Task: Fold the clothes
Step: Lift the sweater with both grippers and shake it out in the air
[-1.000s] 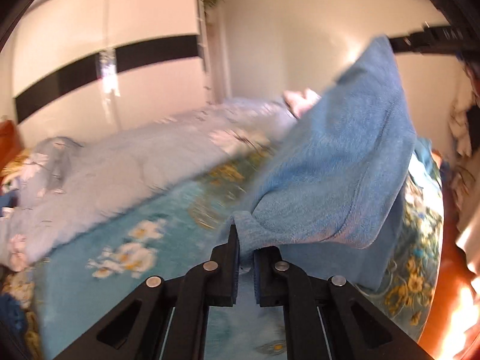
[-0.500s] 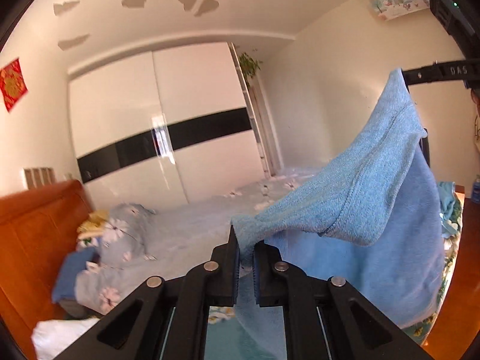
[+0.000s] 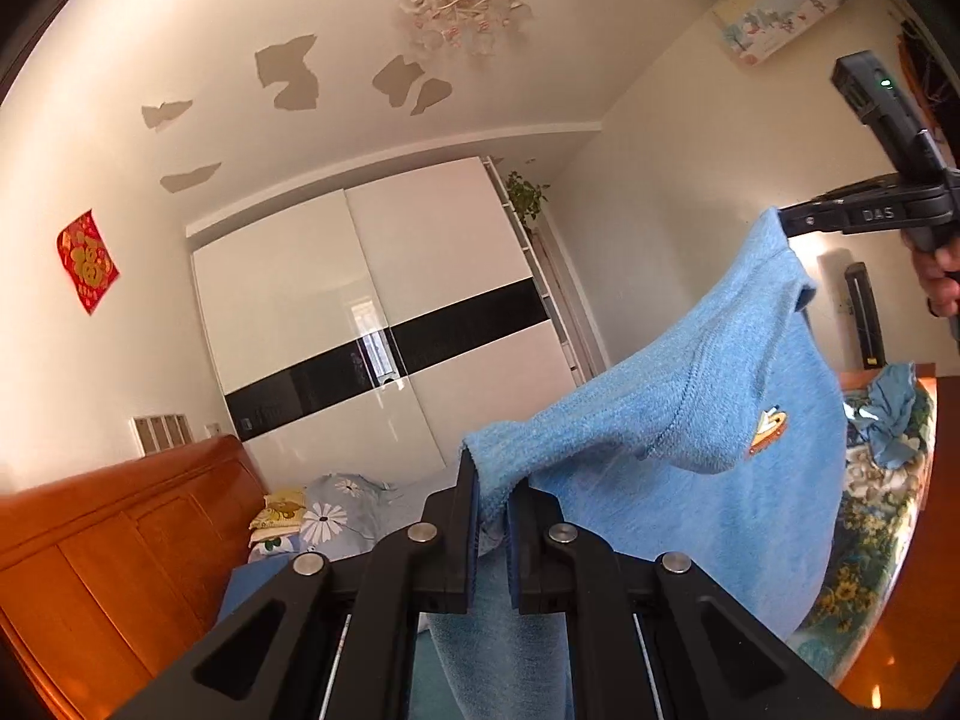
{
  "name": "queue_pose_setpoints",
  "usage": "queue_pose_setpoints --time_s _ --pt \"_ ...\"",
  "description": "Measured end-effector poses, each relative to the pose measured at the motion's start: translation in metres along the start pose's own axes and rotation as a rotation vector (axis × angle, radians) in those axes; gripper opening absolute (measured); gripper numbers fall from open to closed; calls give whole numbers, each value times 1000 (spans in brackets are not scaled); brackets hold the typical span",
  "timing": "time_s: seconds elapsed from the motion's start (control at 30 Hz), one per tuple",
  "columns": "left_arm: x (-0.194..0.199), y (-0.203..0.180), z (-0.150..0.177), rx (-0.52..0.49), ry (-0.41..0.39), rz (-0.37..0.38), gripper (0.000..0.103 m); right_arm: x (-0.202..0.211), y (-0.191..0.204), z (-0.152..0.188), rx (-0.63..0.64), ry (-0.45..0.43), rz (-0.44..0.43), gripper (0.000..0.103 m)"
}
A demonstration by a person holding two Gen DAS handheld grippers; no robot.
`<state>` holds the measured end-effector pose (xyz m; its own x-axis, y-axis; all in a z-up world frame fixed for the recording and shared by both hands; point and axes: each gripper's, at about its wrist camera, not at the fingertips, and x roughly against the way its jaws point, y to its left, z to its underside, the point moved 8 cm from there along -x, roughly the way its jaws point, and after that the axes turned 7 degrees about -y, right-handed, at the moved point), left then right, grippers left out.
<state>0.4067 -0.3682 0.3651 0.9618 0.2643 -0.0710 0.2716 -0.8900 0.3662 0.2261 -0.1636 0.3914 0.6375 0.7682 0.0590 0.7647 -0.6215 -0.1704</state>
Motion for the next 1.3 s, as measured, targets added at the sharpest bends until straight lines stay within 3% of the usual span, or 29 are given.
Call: queue_pose_setpoints --time_s 0.17,0.33,0.47,0.63,0.77,0.87,1.07,1.17,1.3 --pt "8 -14 16 -43 34 68 8 2 4 16 2 -2 -50 6" --pt "-47 -21 75 -21 158 111 8 -52 -8 62 -17 111 -42 6" --pt "-133 -49 184 44 357 152 7 -138 -15 146 -54 303 -34 6" --pt "-230 -103 336 152 594 200 4 -250 -30 291 -143 562 -2 6" --pt "-292 -133 426 168 729 188 4 -313 -44 377 -233 679 11 6" --pt "-327 -136 458 172 763 173 4 -347 -53 407 -246 720 13 6" --pt "-400 -110 471 119 777 130 4 -418 -70 431 -262 747 18 6" --pt "-429 -103 480 39 789 110 4 -455 -74 446 -234 770 37 6" --pt "-459 -96 505 75 847 98 4 -489 -75 468 -254 811 43 5"
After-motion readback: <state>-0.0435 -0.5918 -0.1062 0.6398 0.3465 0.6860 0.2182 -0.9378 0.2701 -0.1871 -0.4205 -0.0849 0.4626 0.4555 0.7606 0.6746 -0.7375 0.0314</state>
